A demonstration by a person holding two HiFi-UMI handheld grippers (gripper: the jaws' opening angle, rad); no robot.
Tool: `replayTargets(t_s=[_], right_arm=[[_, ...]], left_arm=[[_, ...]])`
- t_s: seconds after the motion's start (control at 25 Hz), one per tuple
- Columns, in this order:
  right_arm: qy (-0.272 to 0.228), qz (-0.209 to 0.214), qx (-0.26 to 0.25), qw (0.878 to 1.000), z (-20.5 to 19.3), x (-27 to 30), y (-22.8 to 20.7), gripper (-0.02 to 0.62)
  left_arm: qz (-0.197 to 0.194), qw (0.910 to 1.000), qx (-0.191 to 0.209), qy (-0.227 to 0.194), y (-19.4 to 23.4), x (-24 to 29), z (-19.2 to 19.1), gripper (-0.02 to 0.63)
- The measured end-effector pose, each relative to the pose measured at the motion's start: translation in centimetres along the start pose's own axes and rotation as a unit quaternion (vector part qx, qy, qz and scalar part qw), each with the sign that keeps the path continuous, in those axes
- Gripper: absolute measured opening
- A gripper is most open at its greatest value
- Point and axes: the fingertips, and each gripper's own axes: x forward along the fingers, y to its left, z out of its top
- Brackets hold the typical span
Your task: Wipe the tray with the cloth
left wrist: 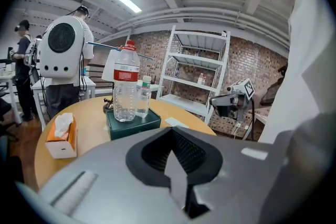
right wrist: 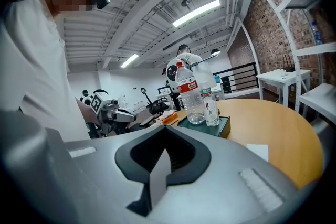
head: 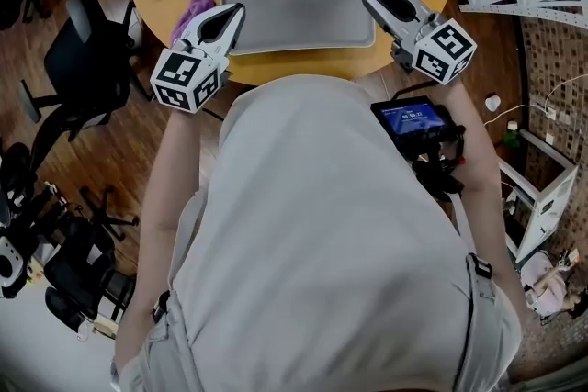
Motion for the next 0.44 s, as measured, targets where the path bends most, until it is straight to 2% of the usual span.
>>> replayTargets(t_s=[0.44], right_arm=[[0.001, 0.000, -0.003, 1.000, -0.19, -0.31, -0.23, 0.002]], left_arm=[[0.005, 1.0000, -0.004, 0.003, -0.34, 0.51, -0.11, 0.000]])
